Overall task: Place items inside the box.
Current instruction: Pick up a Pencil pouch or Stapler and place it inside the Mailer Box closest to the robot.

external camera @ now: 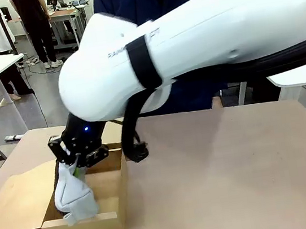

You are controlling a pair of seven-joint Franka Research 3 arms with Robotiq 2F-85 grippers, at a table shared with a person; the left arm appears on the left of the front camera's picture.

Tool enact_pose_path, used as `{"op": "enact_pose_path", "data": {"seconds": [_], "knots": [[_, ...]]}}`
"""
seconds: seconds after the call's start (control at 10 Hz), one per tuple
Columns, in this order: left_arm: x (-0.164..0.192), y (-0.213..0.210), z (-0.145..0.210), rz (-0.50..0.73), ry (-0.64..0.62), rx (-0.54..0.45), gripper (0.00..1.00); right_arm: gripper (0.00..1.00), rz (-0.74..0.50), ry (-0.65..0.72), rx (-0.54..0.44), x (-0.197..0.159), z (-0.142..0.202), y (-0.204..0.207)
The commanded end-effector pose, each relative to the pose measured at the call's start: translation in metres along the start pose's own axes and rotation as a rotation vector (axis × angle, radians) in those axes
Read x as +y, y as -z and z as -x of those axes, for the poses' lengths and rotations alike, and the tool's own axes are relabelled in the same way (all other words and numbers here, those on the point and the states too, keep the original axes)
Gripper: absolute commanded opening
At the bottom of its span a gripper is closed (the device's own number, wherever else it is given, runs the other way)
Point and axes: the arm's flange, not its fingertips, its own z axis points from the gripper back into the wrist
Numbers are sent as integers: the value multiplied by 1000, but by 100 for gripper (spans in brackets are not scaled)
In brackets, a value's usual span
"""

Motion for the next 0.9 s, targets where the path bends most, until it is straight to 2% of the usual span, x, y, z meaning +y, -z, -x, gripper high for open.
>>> {"op": "enact_pose_path", "data": {"seconds": [0.0,0.3,0.7,0.8], "knots": [[-1,0,-1,23,24,-18,100,4,49,33,17,26,-10,14],[-1,0,-1,23,24,-18,100,4,40,99,-20,12,-22,43],[-1,0,-1,23,24,-18,100,4,13,136,-60,-1,-28,42],[-1,0,-1,23,24,-18,100,4,17,135,-45,-5,-31,48]]}}
